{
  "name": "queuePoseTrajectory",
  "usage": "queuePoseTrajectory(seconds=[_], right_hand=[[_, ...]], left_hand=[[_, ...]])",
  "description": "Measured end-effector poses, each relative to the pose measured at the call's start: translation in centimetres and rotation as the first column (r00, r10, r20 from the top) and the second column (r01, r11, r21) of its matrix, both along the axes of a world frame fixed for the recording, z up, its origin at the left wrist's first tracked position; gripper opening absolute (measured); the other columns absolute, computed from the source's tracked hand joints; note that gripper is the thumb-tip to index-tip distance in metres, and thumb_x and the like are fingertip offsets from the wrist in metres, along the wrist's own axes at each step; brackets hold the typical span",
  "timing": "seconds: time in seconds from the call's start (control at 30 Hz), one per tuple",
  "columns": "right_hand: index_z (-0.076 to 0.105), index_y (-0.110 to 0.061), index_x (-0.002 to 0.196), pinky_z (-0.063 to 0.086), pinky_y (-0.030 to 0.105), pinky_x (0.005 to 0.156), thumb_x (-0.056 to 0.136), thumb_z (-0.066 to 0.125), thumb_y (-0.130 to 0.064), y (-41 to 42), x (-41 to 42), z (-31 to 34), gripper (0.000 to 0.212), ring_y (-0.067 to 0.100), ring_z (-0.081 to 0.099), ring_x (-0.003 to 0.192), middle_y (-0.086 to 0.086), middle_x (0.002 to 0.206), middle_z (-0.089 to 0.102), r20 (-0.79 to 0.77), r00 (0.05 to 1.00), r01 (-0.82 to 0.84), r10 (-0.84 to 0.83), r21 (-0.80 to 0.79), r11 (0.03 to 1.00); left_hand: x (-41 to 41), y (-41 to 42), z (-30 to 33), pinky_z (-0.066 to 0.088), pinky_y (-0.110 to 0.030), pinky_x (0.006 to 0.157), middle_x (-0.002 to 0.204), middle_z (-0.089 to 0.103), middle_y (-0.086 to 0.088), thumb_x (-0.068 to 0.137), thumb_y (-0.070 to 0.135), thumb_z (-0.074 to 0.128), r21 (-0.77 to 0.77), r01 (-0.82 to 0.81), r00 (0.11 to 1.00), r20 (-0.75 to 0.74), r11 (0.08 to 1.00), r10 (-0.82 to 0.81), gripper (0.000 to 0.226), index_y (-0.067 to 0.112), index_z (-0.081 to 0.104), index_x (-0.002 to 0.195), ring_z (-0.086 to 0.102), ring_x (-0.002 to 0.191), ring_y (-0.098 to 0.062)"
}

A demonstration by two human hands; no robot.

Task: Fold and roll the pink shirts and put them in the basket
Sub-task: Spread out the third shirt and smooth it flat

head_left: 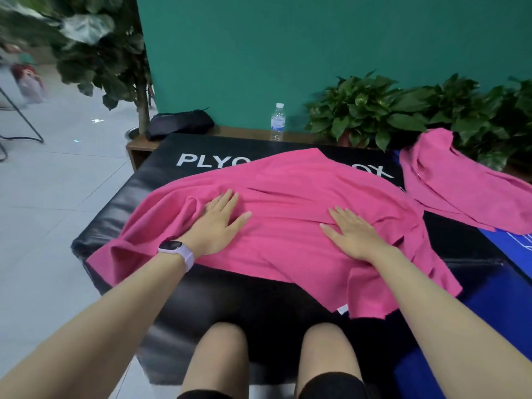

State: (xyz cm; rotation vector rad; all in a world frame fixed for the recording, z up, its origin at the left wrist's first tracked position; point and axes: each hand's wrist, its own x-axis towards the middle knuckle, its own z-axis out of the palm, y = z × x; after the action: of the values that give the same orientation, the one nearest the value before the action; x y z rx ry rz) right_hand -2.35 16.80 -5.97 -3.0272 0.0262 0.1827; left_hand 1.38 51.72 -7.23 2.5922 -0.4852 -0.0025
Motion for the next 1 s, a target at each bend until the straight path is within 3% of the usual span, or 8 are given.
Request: queuePoseTrajectory(seconds=[0.17, 0.3, 0.4, 0.5, 0.63, 0.73, 0.87, 1.0], right_hand=[[0.031, -0.015, 0.155, 0.031, 0.046, 0.117, 0.101, 0.022, -0.066, 4.0, -3.9, 1.4, 0.075, 0.030, 0.029, 0.146, 0.009, 0.160, 0.031, 0.030, 0.999, 0.038, -0.034, -0.158, 0.987], [0.047, -0.011, 0.133, 0.045, 0.046, 0.096, 0.104, 0.036, -0.054, 8.7, -6.9, 3.5, 0.053, 0.038, 0.049, 0.121, 0.014, 0.133, 0.046, 0.016, 0.997, -0.072, 0.080, -0.273, 0.959], [0.055, -0.018, 0.106, 0.046, 0.040, 0.082, 0.102, 0.042, -0.057, 10.5, -7.9, 5.1, 0.041, 0.032, 0.061, 0.099, 0.007, 0.109, 0.058, -0.096, 0.976, -0.200, 0.193, -0.064, 0.978], [0.061, -0.013, 0.082, 0.050, 0.030, 0.063, 0.101, 0.047, -0.052, 10.2, -5.7, 6.9, 0.046, 0.019, 0.067, 0.065, 0.003, 0.072, 0.071, -0.115, 0.968, -0.182, 0.223, 0.294, 0.938], [0.070, -0.018, 0.093, 0.051, 0.037, 0.084, 0.100, 0.058, -0.027, 8.7, 1.1, 6.7, 0.016, 0.023, 0.065, 0.090, 0.003, 0.091, 0.070, 0.292, 0.946, -0.233, 0.140, 0.312, 0.921], [0.067, -0.018, 0.120, 0.044, 0.043, 0.103, 0.099, 0.059, -0.024, 8.8, 6.1, 5.6, 0.023, 0.027, 0.056, 0.116, 0.006, 0.119, 0.063, 0.328, 0.933, -0.241, 0.151, 0.254, 0.937], [0.046, -0.019, 0.146, 0.041, 0.046, 0.108, 0.096, 0.061, -0.044, 11.1, 10.2, 4.2, 0.058, 0.031, 0.048, 0.131, 0.008, 0.141, 0.054, 0.197, 0.971, -0.170, 0.133, 0.189, 0.967], [0.051, -0.017, 0.133, 0.048, 0.042, 0.096, 0.091, 0.067, -0.041, 12.4, 11.4, 2.8, 0.051, 0.033, 0.058, 0.119, 0.010, 0.130, 0.060, 0.117, 0.989, -0.114, 0.095, 0.173, 0.978]], left_hand=[[1.3, 0.7, 0.4, 0.010, -0.041, 0.124, 0.163, 0.027, -0.007, 0.104, 0.054, 0.034, 0.031, -0.034, 0.997, 0.064, 0.999, 0.032, 0.064, 0.015, 0.036, 0.154, 0.018, 0.151, -0.025], [1.7, -2.5, 0.8, 0.022, -0.048, 0.115, 0.142, 0.041, -0.022, 0.102, 0.053, 0.040, -0.040, -0.462, 0.882, 0.081, 0.886, 0.464, 0.060, 0.005, 0.052, 0.135, 0.034, 0.132, -0.040], [1.7, -4.0, 0.8, 0.020, -0.050, 0.116, 0.146, 0.040, -0.021, 0.097, 0.066, 0.034, 0.100, -0.483, 0.873, 0.132, 0.870, 0.469, 0.076, 0.006, 0.045, 0.143, 0.034, 0.135, -0.040], [2.4, -3.3, 0.4, 0.007, -0.047, 0.123, 0.164, 0.021, -0.010, 0.096, 0.068, 0.033, 0.188, -0.153, 0.987, 0.066, 0.970, 0.143, 0.080, 0.016, 0.028, 0.157, 0.014, 0.150, -0.034], [2.4, -1.2, 0.5, 0.004, -0.031, 0.124, 0.165, 0.022, 0.003, 0.101, 0.060, 0.036, 0.117, 0.173, 0.984, 0.033, 0.978, -0.178, 0.065, 0.023, 0.035, 0.155, 0.011, 0.154, -0.018], [2.0, -0.1, 0.6, 0.016, -0.027, 0.124, 0.156, 0.041, 0.008, 0.105, 0.053, 0.033, 0.050, 0.267, 0.959, 0.080, 0.962, -0.270, 0.055, 0.023, 0.049, 0.148, 0.028, 0.148, -0.010], [2.0, 1.4, 0.6, 0.046, -0.043, 0.094, 0.105, 0.069, 0.004, 0.105, 0.052, 0.028, -0.120, 0.152, 0.952, 0.284, 0.981, -0.113, 0.052, 0.018, 0.068, 0.110, 0.060, 0.099, -0.018], [3.9, 2.5, 0.0, 0.035, -0.042, 0.102, 0.127, 0.053, -0.001, 0.099, 0.048, 0.048, -0.080, -0.265, 0.874, 0.400, 0.961, 0.275, 0.045, 0.021, 0.055, 0.134, 0.046, 0.115, -0.026]])
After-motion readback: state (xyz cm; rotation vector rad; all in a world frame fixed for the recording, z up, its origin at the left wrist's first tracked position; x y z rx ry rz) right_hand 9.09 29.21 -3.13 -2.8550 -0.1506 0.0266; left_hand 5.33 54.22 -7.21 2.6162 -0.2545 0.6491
